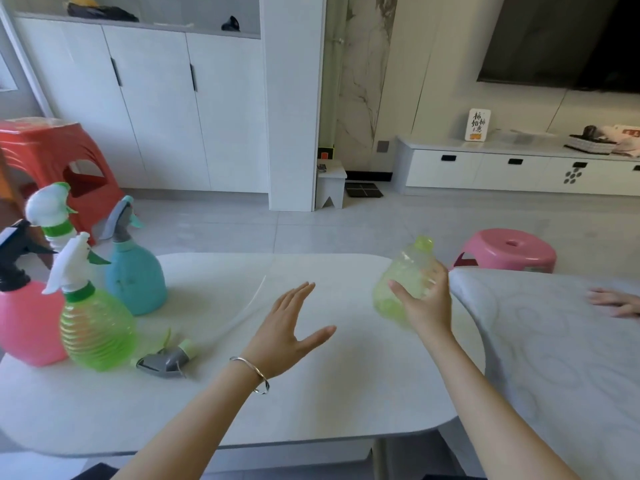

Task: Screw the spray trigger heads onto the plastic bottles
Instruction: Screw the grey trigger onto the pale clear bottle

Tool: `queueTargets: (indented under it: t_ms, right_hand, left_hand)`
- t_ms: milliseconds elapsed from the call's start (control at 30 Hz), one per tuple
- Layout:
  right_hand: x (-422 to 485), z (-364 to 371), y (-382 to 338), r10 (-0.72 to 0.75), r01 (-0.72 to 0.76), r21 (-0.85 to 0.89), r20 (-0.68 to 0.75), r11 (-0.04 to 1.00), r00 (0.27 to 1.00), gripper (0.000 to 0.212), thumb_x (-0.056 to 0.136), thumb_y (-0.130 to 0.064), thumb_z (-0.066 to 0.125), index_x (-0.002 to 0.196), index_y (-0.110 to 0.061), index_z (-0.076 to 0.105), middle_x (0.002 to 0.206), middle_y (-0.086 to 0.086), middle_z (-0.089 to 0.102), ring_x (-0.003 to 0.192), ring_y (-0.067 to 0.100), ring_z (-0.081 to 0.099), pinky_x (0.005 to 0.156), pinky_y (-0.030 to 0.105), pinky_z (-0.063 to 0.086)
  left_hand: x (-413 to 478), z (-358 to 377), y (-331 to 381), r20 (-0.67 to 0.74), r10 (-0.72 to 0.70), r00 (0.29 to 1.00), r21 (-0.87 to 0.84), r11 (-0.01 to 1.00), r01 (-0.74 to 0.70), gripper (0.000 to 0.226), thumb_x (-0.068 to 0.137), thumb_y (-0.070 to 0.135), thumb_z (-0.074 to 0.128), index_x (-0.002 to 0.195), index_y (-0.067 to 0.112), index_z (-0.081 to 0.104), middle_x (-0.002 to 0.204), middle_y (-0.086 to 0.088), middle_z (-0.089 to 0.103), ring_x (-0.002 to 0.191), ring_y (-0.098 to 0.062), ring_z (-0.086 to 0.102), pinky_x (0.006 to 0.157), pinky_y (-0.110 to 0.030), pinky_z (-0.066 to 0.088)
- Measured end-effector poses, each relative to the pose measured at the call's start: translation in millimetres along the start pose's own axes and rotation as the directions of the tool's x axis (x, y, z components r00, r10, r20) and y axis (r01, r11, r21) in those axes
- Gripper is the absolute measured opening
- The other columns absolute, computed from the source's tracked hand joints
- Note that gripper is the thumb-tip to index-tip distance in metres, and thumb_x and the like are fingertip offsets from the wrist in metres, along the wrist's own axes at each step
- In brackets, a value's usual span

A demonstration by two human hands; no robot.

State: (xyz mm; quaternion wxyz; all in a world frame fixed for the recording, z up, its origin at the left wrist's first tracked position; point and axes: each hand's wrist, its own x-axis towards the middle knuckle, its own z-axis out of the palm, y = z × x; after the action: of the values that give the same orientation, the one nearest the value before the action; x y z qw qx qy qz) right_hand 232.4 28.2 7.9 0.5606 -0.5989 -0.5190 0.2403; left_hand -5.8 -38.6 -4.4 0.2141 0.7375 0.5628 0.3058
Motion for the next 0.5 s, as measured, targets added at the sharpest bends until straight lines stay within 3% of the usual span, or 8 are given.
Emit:
queueTargets:
  t_ms: [100, 167, 300, 400, 500]
  right_hand:
    - [-29.1, 25.9, -45.8, -0.021, -0.051, 0.249, 0.279, 0.967, 0.96, 0.077, 0.06, -0.032, 0.085, 0.125, -0.022, 0.045, 0.121, -0.004, 0.056, 0.109, 0.011, 0.057, 0.09, 0.028, 0.048]
    - [-51.7, 43.8, -65.0, -0.037, -0.107, 0.316, 0.417, 0.943, 0.908, 0.077, 0.057, -0.037, 0.085, 0.122, -0.025, 0.047, 0.118, -0.005, 0.058, 0.105, 0.005, 0.06, 0.085, 0.022, 0.05]
    - [-84.8, 72.2, -84.1, -0.055, -0.136, 0.306, 0.544, 0.942, 0.837, 0.068, 0.067, -0.03, 0.081, 0.124, -0.027, 0.044, 0.12, -0.005, 0.056, 0.108, 0.004, 0.058, 0.085, 0.023, 0.051]
    - [-92.6, 85.8, -96.1, -0.082, -0.151, 0.318, 0.613, 0.936, 0.786, 0.068, 0.071, -0.048, 0.068, 0.129, -0.025, 0.043, 0.127, -0.004, 0.056, 0.117, 0.008, 0.055, 0.099, 0.032, 0.046]
    - [-100.9, 100.9, -97.7, -0.094, -0.131, 0.273, 0.678, 0.953, 0.729, 0.058, 0.078, -0.059, 0.059, 0.127, -0.03, 0.048, 0.13, -0.009, 0.056, 0.12, 0.005, 0.052, 0.099, 0.027, 0.042]
  left_hand:
    - [-4.6, -8.4, 7.4, -0.031, 0.017, 0.999, -0.088, 0.996, -0.019, 0.103, 0.062, 0.079, 0.056, 0.146, 0.039, 0.011, 0.147, 0.028, 0.02, 0.136, 0.007, 0.017, 0.11, -0.02, 0.021]
    - [-7.8, -16.1, 9.4, -0.112, 0.01, 0.994, -0.153, 0.988, -0.027, 0.108, 0.057, 0.074, 0.067, 0.145, 0.038, 0.015, 0.147, 0.024, 0.027, 0.133, 0.007, 0.027, 0.107, -0.019, 0.027]
    - [-17.8, -40.2, 4.1, -0.302, -0.077, 0.95, -0.229, 0.974, 0.006, 0.085, 0.054, 0.062, 0.075, 0.127, 0.034, 0.043, 0.121, 0.016, 0.055, 0.11, 0.001, 0.054, 0.095, -0.029, 0.048]
    - [-28.1, -67.2, -6.5, -0.356, -0.106, 0.928, -0.226, 0.974, 0.025, 0.077, 0.056, 0.058, 0.078, 0.122, 0.033, 0.047, 0.115, 0.014, 0.059, 0.104, 0.001, 0.057, 0.088, -0.017, 0.047]
    - [-43.4, -102.5, -20.5, -0.445, -0.152, 0.883, -0.24, 0.97, 0.046, 0.074, 0.057, 0.056, 0.079, 0.12, 0.033, 0.048, 0.111, 0.014, 0.061, 0.102, 0.001, 0.057, 0.08, -0.006, 0.042]
